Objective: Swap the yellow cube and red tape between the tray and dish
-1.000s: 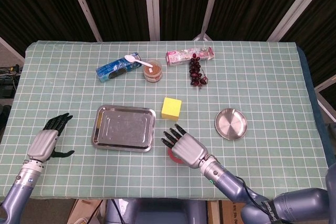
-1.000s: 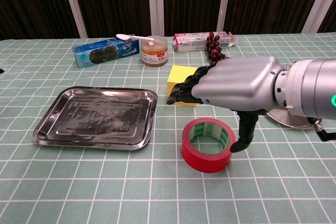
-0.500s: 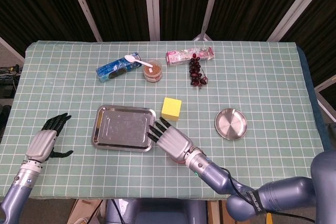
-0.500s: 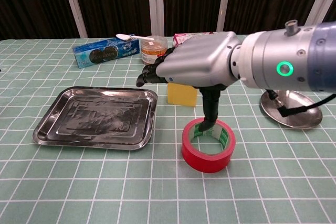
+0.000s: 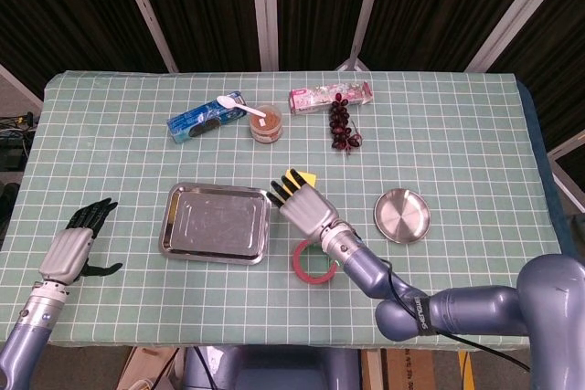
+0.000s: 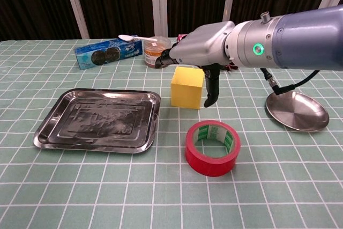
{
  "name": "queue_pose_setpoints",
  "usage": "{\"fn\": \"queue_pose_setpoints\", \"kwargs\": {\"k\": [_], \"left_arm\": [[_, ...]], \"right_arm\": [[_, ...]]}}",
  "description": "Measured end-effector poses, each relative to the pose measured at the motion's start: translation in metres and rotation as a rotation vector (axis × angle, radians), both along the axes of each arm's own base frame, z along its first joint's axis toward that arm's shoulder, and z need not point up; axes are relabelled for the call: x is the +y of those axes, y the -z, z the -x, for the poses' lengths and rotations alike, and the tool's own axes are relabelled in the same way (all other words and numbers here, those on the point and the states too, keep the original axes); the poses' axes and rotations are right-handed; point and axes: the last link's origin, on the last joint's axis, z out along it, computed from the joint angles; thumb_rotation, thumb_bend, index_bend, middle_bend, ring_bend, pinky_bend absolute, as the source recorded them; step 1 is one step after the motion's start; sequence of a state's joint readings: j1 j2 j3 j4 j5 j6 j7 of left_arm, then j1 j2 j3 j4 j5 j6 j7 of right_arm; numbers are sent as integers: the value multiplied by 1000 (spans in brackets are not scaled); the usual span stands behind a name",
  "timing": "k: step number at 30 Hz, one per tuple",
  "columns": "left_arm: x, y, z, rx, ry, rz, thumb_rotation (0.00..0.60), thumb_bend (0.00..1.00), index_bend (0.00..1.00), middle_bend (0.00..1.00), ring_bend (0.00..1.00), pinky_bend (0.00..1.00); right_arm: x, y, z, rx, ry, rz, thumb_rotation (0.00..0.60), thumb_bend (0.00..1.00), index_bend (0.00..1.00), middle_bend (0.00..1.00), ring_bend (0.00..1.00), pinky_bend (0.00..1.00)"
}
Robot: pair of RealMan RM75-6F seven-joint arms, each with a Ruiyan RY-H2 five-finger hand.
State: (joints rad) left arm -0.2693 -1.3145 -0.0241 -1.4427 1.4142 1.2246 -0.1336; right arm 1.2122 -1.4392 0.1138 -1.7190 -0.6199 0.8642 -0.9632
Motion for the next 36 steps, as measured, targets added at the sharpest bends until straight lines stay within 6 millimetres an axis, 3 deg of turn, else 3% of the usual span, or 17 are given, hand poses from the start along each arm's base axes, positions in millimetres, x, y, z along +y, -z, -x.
{"fn": "queue_pose_setpoints", "kwargs": {"k": [20, 24, 27, 30, 36], "left_arm": [[2, 6, 7, 0, -20, 21, 600, 26, 0, 14, 0, 0], [4, 7, 7, 0, -19, 22, 600, 25, 0, 14, 0, 0], [4, 7, 8, 1, -19, 24, 600, 26, 0, 13, 0, 0], [4, 7, 8, 0, -20, 26, 600, 26, 0, 13, 0, 0], [3, 6, 9, -2, -23, 23, 600, 26, 0, 13, 0, 0]], "right_arm": [[-62, 25, 18, 94, 133, 19, 600, 153, 0, 0, 0, 7], [-62, 28, 18, 100, 141, 4, 600, 153, 0, 17, 6, 150], [-62, 29, 17, 95, 144, 2, 600, 153, 1, 102, 79, 284], [-62, 30, 16, 86, 141, 5, 600, 153, 99, 206, 195, 419], [-62, 35, 11, 47, 115, 23, 600, 165, 446, 369, 386, 598]]}}
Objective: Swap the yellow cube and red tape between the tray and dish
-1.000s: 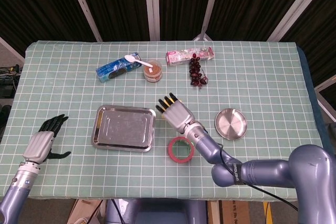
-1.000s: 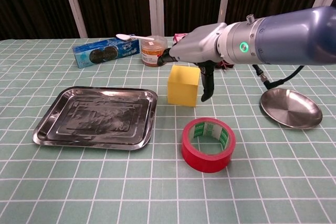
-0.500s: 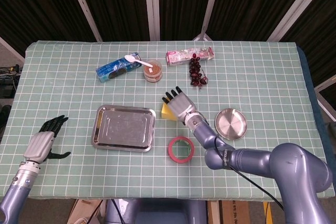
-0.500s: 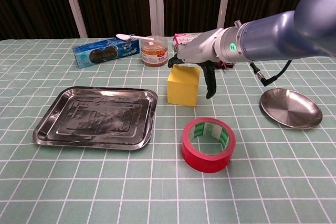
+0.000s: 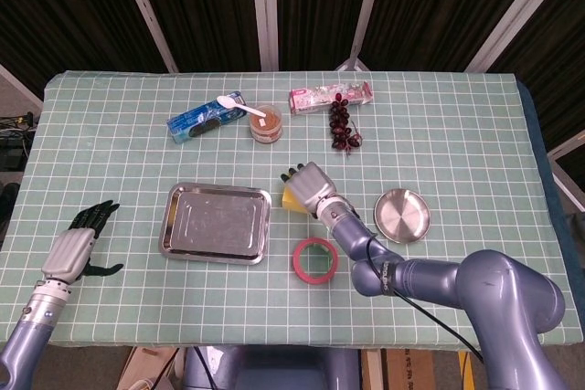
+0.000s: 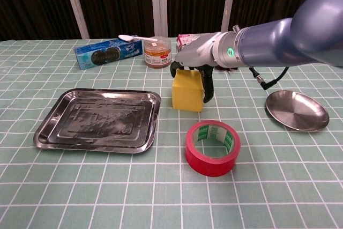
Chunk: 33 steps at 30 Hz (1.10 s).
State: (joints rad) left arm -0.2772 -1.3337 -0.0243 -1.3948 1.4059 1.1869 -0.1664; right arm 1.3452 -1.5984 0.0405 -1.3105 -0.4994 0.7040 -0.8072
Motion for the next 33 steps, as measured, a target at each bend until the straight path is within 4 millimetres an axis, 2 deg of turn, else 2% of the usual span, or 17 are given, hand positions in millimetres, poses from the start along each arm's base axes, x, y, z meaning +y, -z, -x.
{"fn": "queue_pose_setpoints", "kwargs": {"k": [5, 10, 13, 16, 21, 26, 33], "left_arm": [[0, -1, -1, -3, 1, 0, 600, 25, 0, 13, 0, 0], [0, -2, -1, -3, 2, -3, 600, 26, 0, 13, 0, 0], [-1, -3, -1, -4, 4, -3, 600, 26, 0, 14, 0, 0], [-2, -3, -1, -3, 5, 0, 600, 26, 0, 14, 0, 0], [-2, -1, -2, -7, 10, 5, 600, 25, 0, 14, 0, 0], [-1, 1, -5, -10, 23, 13, 600, 26, 0, 14, 0, 0], [1, 5, -9, -12, 40, 26, 600, 25, 0, 13, 0, 0]], "right_arm": [[0, 2, -3, -44, -32, 26, 600, 214, 607, 472, 484, 643], [-4, -6, 1, -57, -41, 65, 600, 217, 624, 482, 491, 643], [-10, -20, 7, -38, -42, 102, 600, 218, 624, 482, 492, 643], [-16, -38, 19, -3, -24, 145, 600, 217, 625, 482, 491, 643], [-23, -65, 54, 83, 56, 197, 600, 217, 624, 482, 491, 643], [-16, -85, 95, 149, 152, 212, 600, 218, 624, 482, 491, 643], [-1, -98, 116, 190, 211, 210, 600, 218, 624, 482, 491, 643]]}}
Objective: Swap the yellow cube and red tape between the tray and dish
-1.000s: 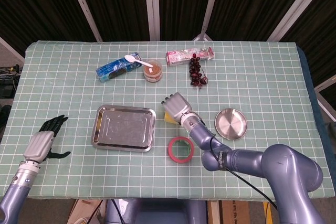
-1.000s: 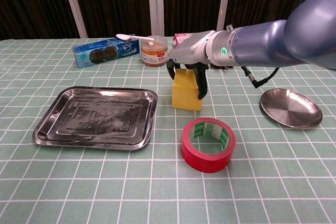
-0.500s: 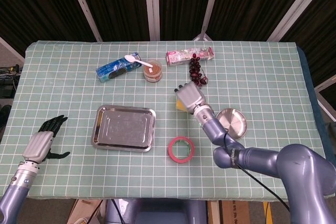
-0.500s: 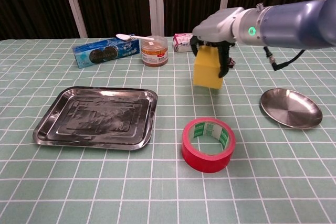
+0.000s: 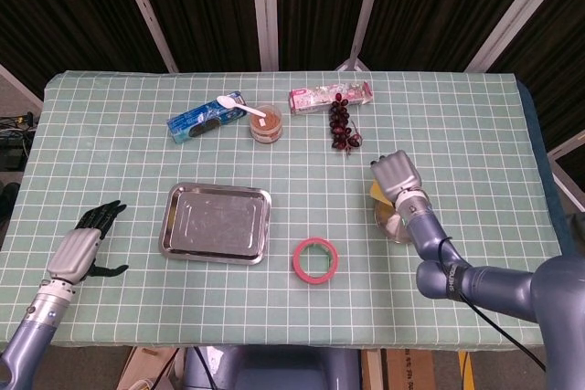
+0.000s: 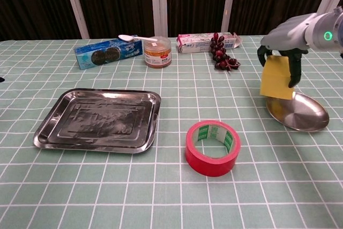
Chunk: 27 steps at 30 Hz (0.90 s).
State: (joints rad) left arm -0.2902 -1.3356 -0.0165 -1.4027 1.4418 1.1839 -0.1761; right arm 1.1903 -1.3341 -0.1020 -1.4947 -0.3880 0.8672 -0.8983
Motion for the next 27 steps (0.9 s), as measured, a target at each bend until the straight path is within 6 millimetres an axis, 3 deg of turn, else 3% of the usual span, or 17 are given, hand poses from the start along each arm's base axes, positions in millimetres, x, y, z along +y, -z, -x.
{"fn": "queue_pose_setpoints", "kwargs": {"k": [11, 17, 27], "left_arm": [[-1, 1, -5, -3, 18, 5, 600, 26, 0, 14, 0, 0], [-1, 2, -9, -5, 24, 8, 600, 25, 0, 14, 0, 0], [0, 6, -20, -14, 53, 23, 600, 26, 0, 14, 0, 0]], "right_arm": [[15, -29, 34, 40, 105, 45, 600, 218, 624, 482, 492, 643], [25, -33, 47, 22, 148, 44, 600, 217, 624, 482, 492, 642], [46, -29, 32, -22, 139, 12, 600, 217, 624, 482, 491, 635]]}}
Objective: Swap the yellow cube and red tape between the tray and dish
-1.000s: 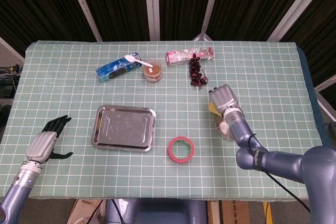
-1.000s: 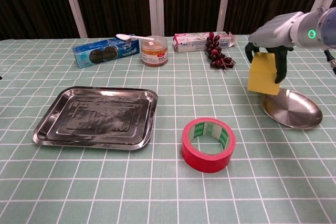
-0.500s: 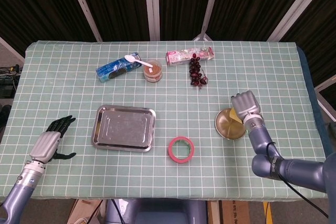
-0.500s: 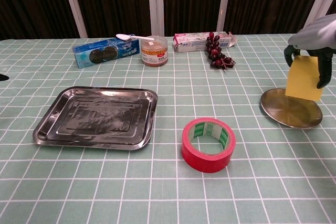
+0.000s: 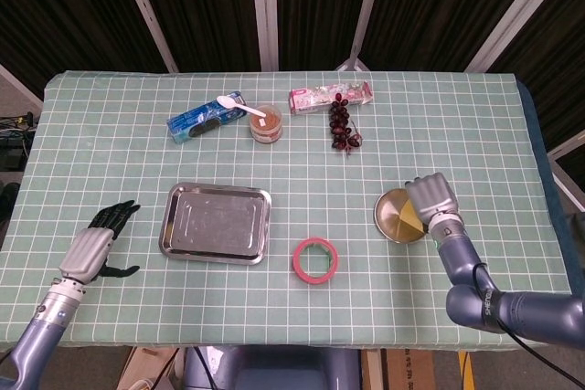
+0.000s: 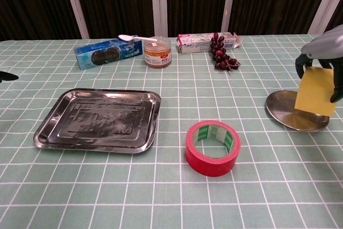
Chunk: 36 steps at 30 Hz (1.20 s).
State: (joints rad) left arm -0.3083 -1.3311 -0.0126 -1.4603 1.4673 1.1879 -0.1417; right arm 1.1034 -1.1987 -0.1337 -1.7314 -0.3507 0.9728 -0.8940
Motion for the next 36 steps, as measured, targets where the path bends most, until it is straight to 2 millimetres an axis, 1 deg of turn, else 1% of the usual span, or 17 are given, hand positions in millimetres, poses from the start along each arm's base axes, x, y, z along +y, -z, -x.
{"fn": "queue_pose_setpoints", "kwargs": {"k": [5, 11, 16, 19, 20, 22, 24, 28, 30, 31, 32, 33, 36], "left_arm": [[-3, -3, 0, -3, 6, -4, 600, 26, 0, 14, 0, 0], [-5, -4, 1, -9, 5, -5, 600, 26, 0, 14, 0, 0], [-6, -5, 4, -7, 1, -10, 600, 25, 0, 14, 0, 0], [-6, -7, 6, -7, -4, -14, 600, 26, 0, 14, 0, 0], [-6, -7, 7, -5, -5, -15, 600, 26, 0, 14, 0, 0], [-6, -8, 8, -3, -8, -18, 600, 26, 0, 14, 0, 0], [-6, -8, 9, -3, -11, -19, 600, 26, 0, 14, 0, 0], [-6, -8, 11, -3, -13, -17, 600, 26, 0, 13, 0, 0], [-6, -8, 11, -5, -11, -15, 600, 25, 0, 13, 0, 0], [-6, -8, 10, -5, -9, -15, 600, 25, 0, 13, 0, 0], [-6, -8, 10, -5, -8, -15, 600, 25, 0, 13, 0, 0], [-6, -8, 10, -5, -7, -15, 600, 25, 0, 13, 0, 0], [-6, -8, 9, -6, -4, -18, 600, 25, 0, 13, 0, 0]], "right_arm": [[10, 7, -9, -16, -9, -12, 600, 218, 625, 482, 492, 636], [14, 21, -24, -27, -34, -28, 600, 217, 622, 482, 491, 635], [11, 28, -32, -42, -56, -30, 600, 217, 542, 481, 451, 578], [6, 29, -33, -44, -72, -15, 600, 218, 466, 442, 404, 548], [4, 28, -33, -44, -77, -9, 600, 218, 419, 407, 364, 512], [1, 28, -32, -41, -83, -3, 600, 218, 363, 365, 319, 456], [0, 27, -30, -36, -85, 3, 600, 218, 293, 320, 271, 373], [-1, 25, -26, -20, -76, 5, 600, 218, 205, 231, 166, 260], [-1, 24, -23, -8, -68, 1, 600, 218, 78, 126, 45, 162], [-1, 24, -21, -4, -64, -2, 600, 218, 41, 89, 17, 131], [0, 24, -19, 6, -59, -5, 600, 218, 8, 47, 0, 97], [1, 23, -18, 15, -56, -8, 600, 218, 0, 18, 0, 72], [1, 22, -15, 34, -49, -9, 600, 218, 0, 1, 0, 53]]}}
